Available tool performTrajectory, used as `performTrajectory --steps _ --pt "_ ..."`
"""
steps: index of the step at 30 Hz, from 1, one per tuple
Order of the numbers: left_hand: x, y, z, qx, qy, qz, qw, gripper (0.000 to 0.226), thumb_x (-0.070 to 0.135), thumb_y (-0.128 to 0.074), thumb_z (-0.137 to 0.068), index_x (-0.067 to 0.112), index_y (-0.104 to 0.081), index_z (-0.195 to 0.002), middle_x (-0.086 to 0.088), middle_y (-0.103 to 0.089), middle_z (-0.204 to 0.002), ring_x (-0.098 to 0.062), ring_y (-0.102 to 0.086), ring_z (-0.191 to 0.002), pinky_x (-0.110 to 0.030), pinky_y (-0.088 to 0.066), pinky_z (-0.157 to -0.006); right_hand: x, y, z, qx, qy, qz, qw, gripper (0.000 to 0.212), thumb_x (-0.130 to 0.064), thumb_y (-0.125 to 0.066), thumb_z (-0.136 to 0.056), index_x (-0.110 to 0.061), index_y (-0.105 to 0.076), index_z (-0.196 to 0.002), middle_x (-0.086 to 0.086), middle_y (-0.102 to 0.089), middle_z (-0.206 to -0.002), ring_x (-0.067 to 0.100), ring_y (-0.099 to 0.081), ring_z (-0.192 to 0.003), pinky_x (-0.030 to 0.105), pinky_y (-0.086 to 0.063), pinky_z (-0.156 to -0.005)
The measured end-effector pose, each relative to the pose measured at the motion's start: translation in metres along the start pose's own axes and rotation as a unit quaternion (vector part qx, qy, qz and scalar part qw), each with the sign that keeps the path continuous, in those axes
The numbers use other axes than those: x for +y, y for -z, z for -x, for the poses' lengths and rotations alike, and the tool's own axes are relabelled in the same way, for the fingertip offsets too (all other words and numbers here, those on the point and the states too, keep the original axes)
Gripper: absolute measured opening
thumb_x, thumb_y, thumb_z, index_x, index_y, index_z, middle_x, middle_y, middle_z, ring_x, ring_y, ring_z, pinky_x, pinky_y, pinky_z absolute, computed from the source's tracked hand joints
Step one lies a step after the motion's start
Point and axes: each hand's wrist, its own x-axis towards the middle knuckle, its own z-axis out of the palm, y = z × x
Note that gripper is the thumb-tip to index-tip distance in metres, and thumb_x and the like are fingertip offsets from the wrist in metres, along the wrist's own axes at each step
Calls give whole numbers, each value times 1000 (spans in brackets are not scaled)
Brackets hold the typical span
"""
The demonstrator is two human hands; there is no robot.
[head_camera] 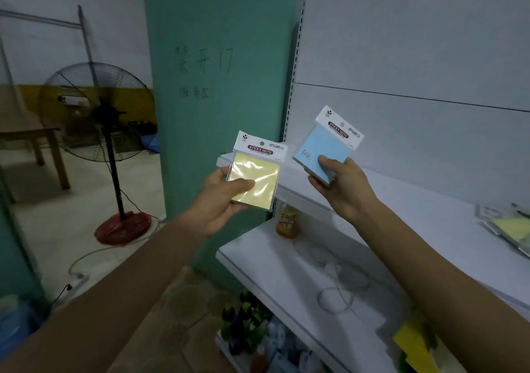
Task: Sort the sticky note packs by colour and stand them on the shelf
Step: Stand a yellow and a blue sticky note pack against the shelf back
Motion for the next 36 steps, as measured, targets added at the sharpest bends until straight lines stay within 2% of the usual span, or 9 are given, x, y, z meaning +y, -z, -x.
performTrajectory --steps 2,6,9,12,16,20,24,31,36 --pt "-6 -19 -27 -16 -5 -5 1000 37 -5 -58 -85 9 -49 -118 -9 -63 -111 -22 -65 -91 -35 -60 -71 -2 14 -18 -44 -6 14 999 30 -4 -59 -89 -17 -54 -116 5 -66 -110 22 -65 -98 34 -59 -79" --pt "-19 -58 -75 -23 -12 -15 1000 18 7 -55 -91 19 -57 -106 -1 -69 -95 -18 -66 -85 -38 -57 -74 0 35 -51 -71 -19 145 987 36 -9 -61 -88 -17 -54 -122 6 -67 -113 19 -67 -96 33 -60 -76" --pt "-36 -77 -105 -34 -25 -61 997 15 14 -52 -95 20 -56 -109 -1 -68 -94 -17 -67 -81 -38 -57 -75 1 54 -77 -35 -19 227 973 39 -13 -66 -86 -18 -54 -123 5 -66 -114 19 -65 -99 32 -59 -75" --pt "-59 -91 -133 -54 -43 -133 989 26 10 -52 -94 25 -51 -115 -5 -64 -96 -18 -65 -76 -30 -57 -58 2 77 -100 -1 -8 326 945 40 -17 -69 -84 -15 -55 -121 5 -65 -113 17 -65 -94 30 -58 -76" --pt "-83 -104 -188 -104 -131 -318 933 24 10 -60 -88 22 -51 -107 -11 -65 -104 -27 -62 -89 -34 -52 -71 7 115 -131 43 4 378 925 40 -11 -69 -83 -12 -52 -119 6 -63 -111 16 -66 -87 26 -57 -70" --pt "-89 -114 -256 -141 -160 -457 864 29 24 -67 -84 19 -48 -105 -7 -66 -105 -26 -66 -87 -43 -54 -81 15 147 -163 134 23 444 885 43 -16 -72 -81 -11 -52 -119 9 -63 -118 25 -63 -102 41 -53 -89" --pt "-98 -119 -324 -173 -156 -529 816 34 36 -64 -86 17 -50 -110 -1 -64 -103 -23 -63 -92 -37 -50 -81 15 156 -196 195 26 532 824 45 -26 -68 -85 -11 -50 -123 2 -58 -114 21 -54 -98 31 -45 -82" --pt "-111 -120 -431 -190 -216 -565 773 38 39 -62 -87 18 -49 -116 -2 -65 -110 -27 -62 -97 -34 -46 -75 24 163 -253 321 0 579 750 40 -37 -62 -87 -16 -46 -117 -3 -56 -102 21 -54 -92 33 -41 -76" --pt "-114 -117 -484 -207 -218 -530 793 48 34 -65 -85 20 -48 -128 -6 -66 -112 -29 -62 -99 -34 -46 -75 21 157 -289 381 -33 548 744 42 -36 -67 -84 -15 -50 -116 3 -60 -116 22 -56 -97 36 -46 -79"
